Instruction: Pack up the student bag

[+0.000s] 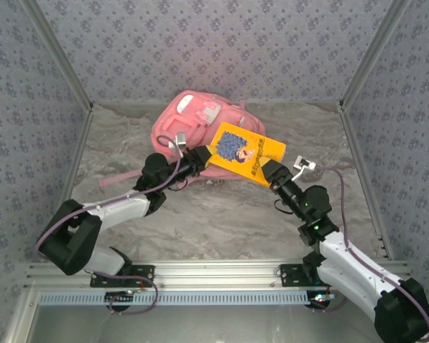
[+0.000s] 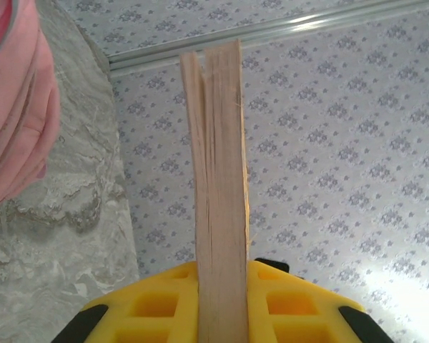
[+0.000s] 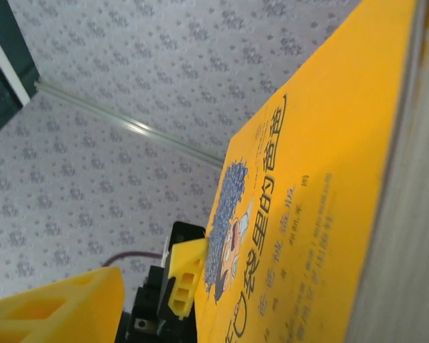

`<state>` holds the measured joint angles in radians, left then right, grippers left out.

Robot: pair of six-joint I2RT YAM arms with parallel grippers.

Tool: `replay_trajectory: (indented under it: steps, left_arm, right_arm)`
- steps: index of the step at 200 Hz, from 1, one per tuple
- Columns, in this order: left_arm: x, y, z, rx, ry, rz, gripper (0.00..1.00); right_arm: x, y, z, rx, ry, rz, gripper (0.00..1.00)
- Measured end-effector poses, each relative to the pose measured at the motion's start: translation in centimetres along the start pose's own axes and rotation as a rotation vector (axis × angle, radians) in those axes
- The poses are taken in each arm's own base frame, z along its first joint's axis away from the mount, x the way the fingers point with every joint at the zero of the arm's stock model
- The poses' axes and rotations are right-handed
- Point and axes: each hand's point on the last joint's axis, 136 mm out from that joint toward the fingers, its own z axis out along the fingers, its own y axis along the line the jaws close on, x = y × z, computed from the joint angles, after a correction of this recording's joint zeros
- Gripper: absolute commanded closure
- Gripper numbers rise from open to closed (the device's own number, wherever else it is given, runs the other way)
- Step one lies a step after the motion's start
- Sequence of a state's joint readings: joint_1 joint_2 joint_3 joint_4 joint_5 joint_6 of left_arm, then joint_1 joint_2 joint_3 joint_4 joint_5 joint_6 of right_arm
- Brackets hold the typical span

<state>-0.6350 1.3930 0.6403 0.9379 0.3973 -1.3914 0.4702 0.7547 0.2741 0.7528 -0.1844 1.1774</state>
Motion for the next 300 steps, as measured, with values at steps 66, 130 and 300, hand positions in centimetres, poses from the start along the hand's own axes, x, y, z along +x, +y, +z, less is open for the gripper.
replay_trajectory:
  steps: [66,130,300]
  left_arm:
    - [1.1,-3.0,-1.9,0.032,0.039,0.165,1.0]
    - [1.8,-3.7,-3.3,0.025,0.068,0.243,1.0]
    - [4.1,2.3,0.1,-0.152,0.173,0.143,0.23]
  right_arm:
    - [-0.1,-0.1,0.5,-0.065,0.134,0.045,0.34]
    - [0.6,1.6,1.0,-0.119,0.249,0.132,0.72]
    - [-1.0,-1.3,-1.4,0.063,0.021,0.065,1.0]
